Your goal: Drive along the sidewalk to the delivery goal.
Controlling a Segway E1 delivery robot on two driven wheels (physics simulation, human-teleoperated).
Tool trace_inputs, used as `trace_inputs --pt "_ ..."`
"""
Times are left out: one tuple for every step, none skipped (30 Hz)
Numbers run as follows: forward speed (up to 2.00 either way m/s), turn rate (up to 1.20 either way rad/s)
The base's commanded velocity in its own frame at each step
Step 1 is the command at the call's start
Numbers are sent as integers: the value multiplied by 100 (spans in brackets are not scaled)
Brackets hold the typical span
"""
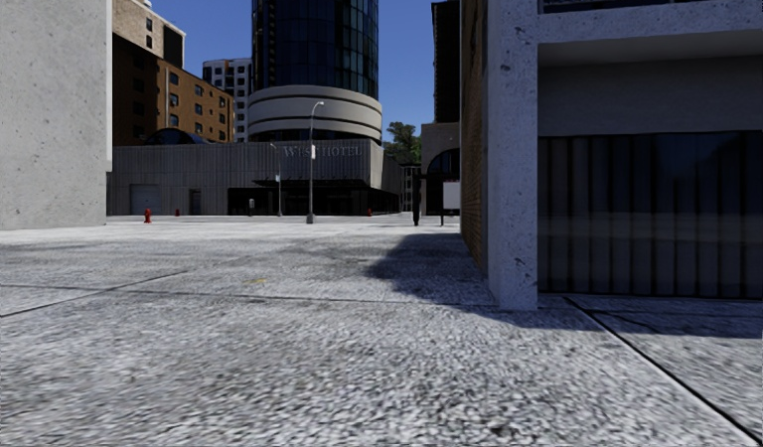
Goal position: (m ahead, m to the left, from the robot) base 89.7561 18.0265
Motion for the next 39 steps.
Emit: trace_inputs --pt "200 0" --pt "200 0" --pt "200 0" --pt "200 0" --pt "200 0" --pt "200 0" --pt "200 0" --pt "200 0" --pt "200 0" --pt "200 0" --pt "200 0" --pt "200 0" --pt "200 0" --pt "200 0" --pt "200 0" --pt "200 0" --pt "200 0" --pt "200 0" --pt "200 0" --pt "200 0" --pt "200 0" --pt "200 0" --pt "200 0" --pt "200 0" --pt "200 0" --pt "200 0" --pt "200 0" --pt "200 0" --pt "200 0" --pt "200 0" --pt "200 0" --pt "200 0" --pt "200 0" --pt "200 0" --pt "200 0" --pt "200 0" --pt "200 0" --pt "200 0" --pt "200 0"
